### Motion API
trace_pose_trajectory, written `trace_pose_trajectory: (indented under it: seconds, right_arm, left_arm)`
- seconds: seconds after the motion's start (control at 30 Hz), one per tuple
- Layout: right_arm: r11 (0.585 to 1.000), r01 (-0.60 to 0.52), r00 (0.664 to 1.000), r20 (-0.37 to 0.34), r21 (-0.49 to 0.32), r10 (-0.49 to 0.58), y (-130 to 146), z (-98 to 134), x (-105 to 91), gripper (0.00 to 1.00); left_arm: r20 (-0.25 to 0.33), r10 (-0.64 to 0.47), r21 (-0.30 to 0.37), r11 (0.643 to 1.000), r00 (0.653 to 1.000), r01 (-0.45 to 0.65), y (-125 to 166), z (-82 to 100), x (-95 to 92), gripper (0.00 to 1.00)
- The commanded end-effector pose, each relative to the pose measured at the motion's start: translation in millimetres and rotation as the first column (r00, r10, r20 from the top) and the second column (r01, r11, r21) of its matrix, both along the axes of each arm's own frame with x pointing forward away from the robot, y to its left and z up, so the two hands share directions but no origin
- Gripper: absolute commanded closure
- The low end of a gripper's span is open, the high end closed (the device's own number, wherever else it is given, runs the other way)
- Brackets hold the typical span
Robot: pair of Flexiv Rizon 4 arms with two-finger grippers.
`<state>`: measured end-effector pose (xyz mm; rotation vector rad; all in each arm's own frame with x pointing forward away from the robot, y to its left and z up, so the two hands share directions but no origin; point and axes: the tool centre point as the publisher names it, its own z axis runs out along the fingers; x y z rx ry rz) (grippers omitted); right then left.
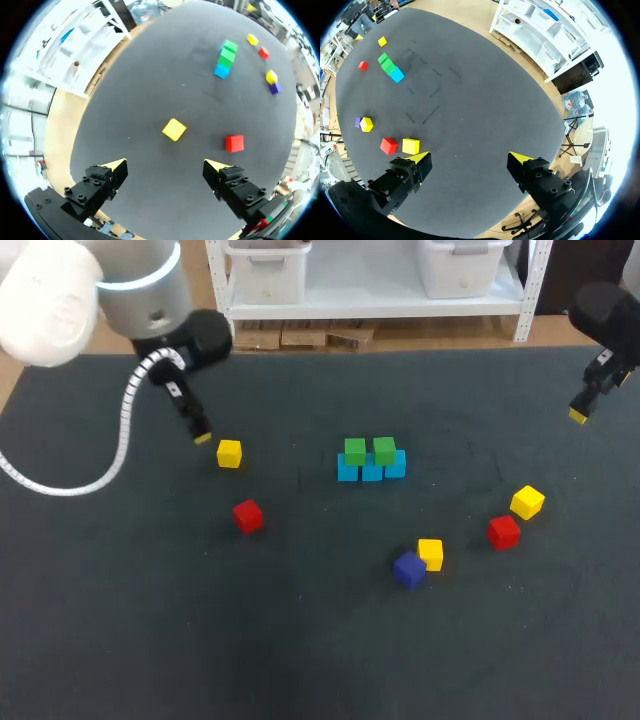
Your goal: Place the blue cubes, place green cubes on the blue cubes, place the yellow cubes on the green cubes, then place the red cubes on the yellow cubes, and place purple cube on the red cubes.
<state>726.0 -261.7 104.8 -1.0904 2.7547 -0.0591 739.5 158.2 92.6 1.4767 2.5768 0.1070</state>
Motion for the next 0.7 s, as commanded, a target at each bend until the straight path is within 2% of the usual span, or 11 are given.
trace_pose_trajectory:
  seconds: [0.03,0.13,0.27,0.3,0.37,0.47,0.7]
  right_arm:
    - [1.0,-0.001,1.0,0.0,0.002,0.001,-0.5,0.3,-0.1,0.0]
    - [1.0,-0.001,1.0,0.0,0.002,0.001,-0.5,0.3,-0.1,0.0]
    - [1.0,-0.001,1.0,0.0,0.002,0.001,-0.5,0.3,-0.1,0.0]
    - [1.0,-0.001,1.0,0.0,0.002,0.001,-0.5,0.3,-0.1,0.0]
    - [1.0,-0.001,1.0,0.0,0.002,0.001,-0.5,0.3,-0.1,0.0]
    - [1.0,-0.001,1.0,0.0,0.002,0.001,-0.5,0.3,-0.1,0.0]
    - [1.0,-0.001,1.0,0.0,0.002,0.001,-0.5,0.3,-0.1,0.0]
  left_arm:
    - [0.046,0.028,-0.05,0.998,0.999,-0.026,20.8,13.0,-3.3,0.0]
    - [0.071,0.063,-0.061,0.996,0.996,-0.059,33.1,23.4,-1.3,0.0]
    - [0.067,0.109,-0.037,0.994,0.992,-0.107,50.9,27.6,-0.8,0.0]
    - [0.057,0.117,-0.031,0.993,0.991,-0.115,54.8,27.4,-1.9,0.0]
    - [0.02,0.133,0.027,0.991,0.991,-0.134,60.7,22.2,-4.2,0.0]
    - [-0.027,0.152,0.048,0.987,0.988,-0.151,68.7,17.2,-11.3,0.0]
    - [-0.037,0.181,0.06,0.982,0.983,-0.178,74.7,12.1,-20.1,0.0]
